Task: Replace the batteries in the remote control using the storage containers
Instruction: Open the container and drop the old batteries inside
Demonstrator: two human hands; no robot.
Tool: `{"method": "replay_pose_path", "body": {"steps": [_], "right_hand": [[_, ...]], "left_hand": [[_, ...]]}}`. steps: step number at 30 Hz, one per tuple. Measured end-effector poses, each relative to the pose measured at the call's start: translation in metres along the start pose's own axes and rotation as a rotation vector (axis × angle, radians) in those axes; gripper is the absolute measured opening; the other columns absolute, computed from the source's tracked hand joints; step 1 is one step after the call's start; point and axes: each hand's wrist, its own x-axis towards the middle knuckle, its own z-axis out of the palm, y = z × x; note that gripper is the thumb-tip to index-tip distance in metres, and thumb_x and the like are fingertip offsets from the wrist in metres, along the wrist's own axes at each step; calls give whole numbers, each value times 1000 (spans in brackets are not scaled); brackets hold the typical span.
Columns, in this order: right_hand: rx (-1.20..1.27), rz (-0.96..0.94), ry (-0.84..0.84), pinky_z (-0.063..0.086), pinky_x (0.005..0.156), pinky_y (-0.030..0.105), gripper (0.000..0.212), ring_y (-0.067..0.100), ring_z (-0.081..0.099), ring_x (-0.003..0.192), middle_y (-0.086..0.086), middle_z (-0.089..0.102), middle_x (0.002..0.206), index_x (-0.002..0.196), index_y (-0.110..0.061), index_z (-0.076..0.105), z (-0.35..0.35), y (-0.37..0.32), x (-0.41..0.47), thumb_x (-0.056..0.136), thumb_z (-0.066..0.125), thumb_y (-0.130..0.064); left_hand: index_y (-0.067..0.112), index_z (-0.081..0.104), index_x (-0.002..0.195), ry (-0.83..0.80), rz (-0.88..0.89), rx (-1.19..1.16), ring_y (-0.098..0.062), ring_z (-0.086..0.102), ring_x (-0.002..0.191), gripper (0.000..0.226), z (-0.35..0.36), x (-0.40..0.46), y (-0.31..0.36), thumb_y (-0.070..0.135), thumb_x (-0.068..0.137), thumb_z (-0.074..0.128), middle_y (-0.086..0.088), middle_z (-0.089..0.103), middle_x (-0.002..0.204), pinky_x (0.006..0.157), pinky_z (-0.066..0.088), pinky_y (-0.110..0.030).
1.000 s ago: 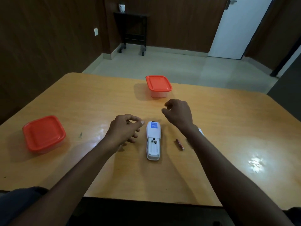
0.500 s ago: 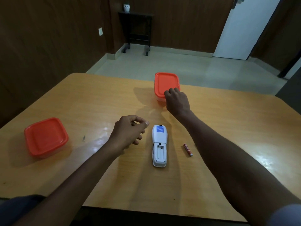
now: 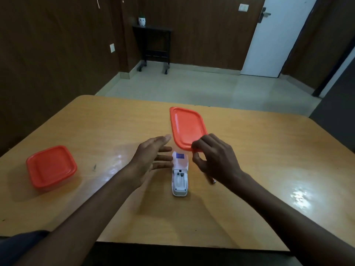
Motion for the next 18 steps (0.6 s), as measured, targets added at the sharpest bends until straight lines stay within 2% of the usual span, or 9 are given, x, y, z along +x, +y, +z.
{"method": "replay_pose_path", "body": {"steps": [3, 6, 9, 11, 12, 15, 16, 18], "right_hand": [[14, -69, 72, 51, 61, 34, 8, 23, 62, 82, 5, 68, 92, 93, -11, 71, -14, -12, -23, 85, 69, -8], [15, -69, 89, 56, 66, 38, 12, 26, 64, 90, 7, 70, 99, 98, -9, 74, -17, -10, -42, 86, 72, -10], [97, 34, 34, 54, 75, 42, 35, 25, 61, 102, 7, 68, 110, 110, -12, 72, -21, -10, -49, 89, 69, -41], [105, 114, 18, 51, 78, 42, 56, 25, 60, 105, 7, 66, 114, 115, -14, 71, -24, -16, -48, 90, 60, -63], [107, 150, 28, 49, 79, 43, 59, 25, 59, 107, 7, 66, 116, 116, -16, 70, -26, -19, -46, 89, 57, -67], [168, 232, 58, 49, 85, 44, 49, 24, 57, 116, 3, 64, 125, 123, -20, 66, -30, -27, -36, 91, 61, -57], [207, 237, 54, 50, 90, 45, 45, 23, 56, 120, 2, 64, 129, 126, -21, 65, -30, -29, -34, 91, 63, -50], [288, 200, 45, 49, 101, 44, 38, 22, 54, 128, 1, 63, 135, 126, -20, 65, -31, -32, -32, 90, 69, -31]], "left_hand": [[17, 61, 127, -70, -24, -182, -37, 72, 103, 46, 3, -3, 3, 41, 89, 71, -17, 69, 122, 83, 62, -49], [26, 54, 137, -53, 26, -225, -41, 69, 108, 57, 5, -3, -4, 20, 85, 77, -16, 63, 131, 81, 61, -56], [36, 51, 137, -40, 98, -241, -43, 67, 110, 72, 12, -6, -12, 11, 77, 82, -13, 61, 131, 78, 61, -59], [35, 49, 137, -45, 128, -253, -42, 69, 109, 79, 18, -8, -14, 15, 70, 86, -13, 61, 131, 78, 61, -59], [33, 48, 137, -52, 134, -271, -42, 70, 108, 82, 20, -9, -14, 18, 67, 88, -14, 62, 131, 78, 61, -58], [23, 46, 137, -121, 73, -373, -43, 72, 106, 94, 25, -16, -12, 52, 60, 90, -19, 63, 131, 80, 60, -60], [19, 47, 137, -153, 43, -404, -44, 71, 108, 92, 27, -19, -12, 63, 64, 81, -21, 64, 131, 83, 58, -62], [12, 50, 135, -166, -12, -481, -45, 69, 112, 82, 28, -22, -13, 65, 74, 63, -23, 63, 133, 90, 54, -67]]}}
